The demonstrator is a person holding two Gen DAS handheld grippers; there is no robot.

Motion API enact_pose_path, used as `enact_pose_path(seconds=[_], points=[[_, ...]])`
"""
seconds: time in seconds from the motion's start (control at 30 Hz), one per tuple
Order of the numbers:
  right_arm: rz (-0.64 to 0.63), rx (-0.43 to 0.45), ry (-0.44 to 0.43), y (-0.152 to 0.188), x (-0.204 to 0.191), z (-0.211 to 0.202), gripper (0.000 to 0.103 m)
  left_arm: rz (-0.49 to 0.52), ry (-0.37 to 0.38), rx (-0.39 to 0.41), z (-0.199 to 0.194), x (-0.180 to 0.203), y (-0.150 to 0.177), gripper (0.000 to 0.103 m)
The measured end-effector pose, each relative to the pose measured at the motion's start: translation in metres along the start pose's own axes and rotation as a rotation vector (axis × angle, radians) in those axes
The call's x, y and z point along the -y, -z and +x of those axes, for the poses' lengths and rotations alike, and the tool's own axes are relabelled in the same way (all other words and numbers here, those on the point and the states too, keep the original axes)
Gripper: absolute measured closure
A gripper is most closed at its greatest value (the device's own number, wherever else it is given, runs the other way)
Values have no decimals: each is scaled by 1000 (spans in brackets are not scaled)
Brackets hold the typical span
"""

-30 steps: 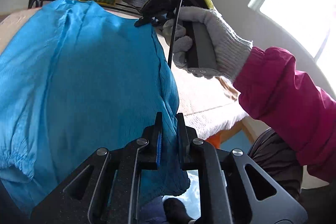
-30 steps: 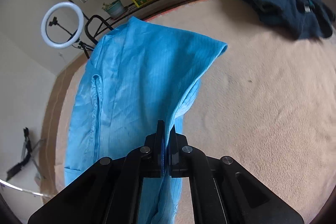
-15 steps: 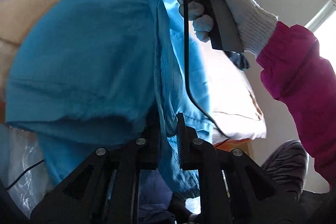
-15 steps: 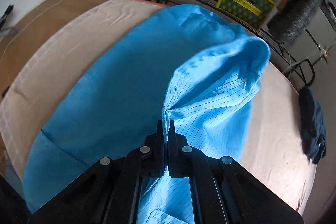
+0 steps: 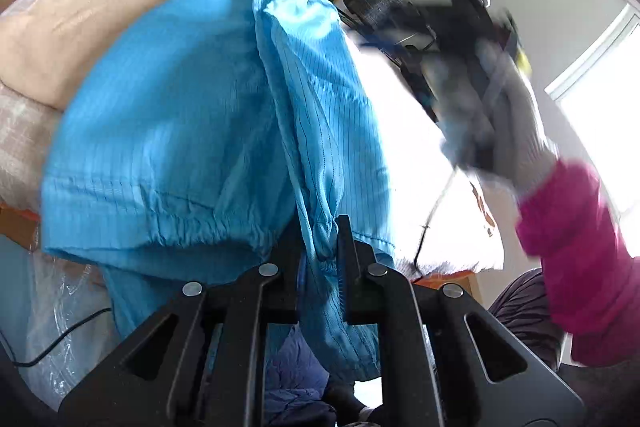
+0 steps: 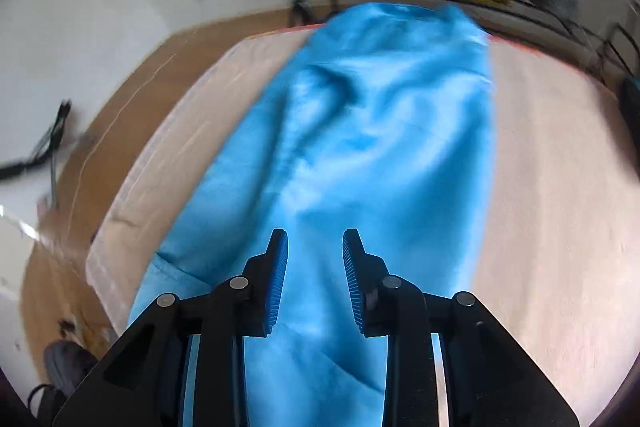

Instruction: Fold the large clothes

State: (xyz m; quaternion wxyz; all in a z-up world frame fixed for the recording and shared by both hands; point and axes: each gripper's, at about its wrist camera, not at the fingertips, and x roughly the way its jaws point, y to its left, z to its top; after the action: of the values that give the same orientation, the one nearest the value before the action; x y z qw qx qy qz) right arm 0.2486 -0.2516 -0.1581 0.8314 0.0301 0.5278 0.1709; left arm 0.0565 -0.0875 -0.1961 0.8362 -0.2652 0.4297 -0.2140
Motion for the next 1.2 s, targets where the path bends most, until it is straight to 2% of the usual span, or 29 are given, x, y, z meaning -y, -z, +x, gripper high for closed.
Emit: enact_pose_path(seconds=[0.07,0.1,0.17,0.27,0.33,0.37,0.4,0.43,0.5,0.57,0.67,0.83,0.93,0.97,1.03,1.07,1.2], points=[[57,-29,0,28,24,-11,73,17,-17,-3,0,0,-1,93],[85,-52,-16,41,33,-12,65,7,-16,-7,1,2,1,93],[145,-91,-60,68,46,-11,62,-20,7,-36,7,-1,2,93],[211,-121,-180,101,56,-9,62,-52,13,-64,10,-7,9,93],[217,-141,-260,118,48,-6,62,-71,-2,-74,9,-11,11,93],[198,-149,-268,127,42,-6,68,-68,-18,-80,9,-11,13,92],[158,-148,-233,131,35,-5,91,-56,-36,-89,6,-9,14,89],[106,-155,-169,132,29,-3,96,-39,-55,-94,4,-7,16,88],[82,-152,-134,131,28,-4,98,1,-97,-98,-5,-2,20,77],[68,-152,-106,129,28,-6,98,49,-136,-85,-23,4,24,75],[63,-157,-161,130,26,-14,93,120,-169,-49,-56,14,16,75],[74,-90,-162,119,31,-50,92,205,-161,14,-86,39,-31,75],[42,-8,-156,100,35,-76,92,272,-115,43,-83,60,-67,75],[31,24,-150,93,37,-83,87,290,-100,41,-77,67,-81,75],[51,75,-163,77,50,-90,72,313,-67,15,-56,77,-114,75],[61,84,-172,69,59,-90,61,308,-74,6,-44,81,-130,75],[77,86,-149,42,82,-72,61,284,-87,-10,2,83,-195,75]])
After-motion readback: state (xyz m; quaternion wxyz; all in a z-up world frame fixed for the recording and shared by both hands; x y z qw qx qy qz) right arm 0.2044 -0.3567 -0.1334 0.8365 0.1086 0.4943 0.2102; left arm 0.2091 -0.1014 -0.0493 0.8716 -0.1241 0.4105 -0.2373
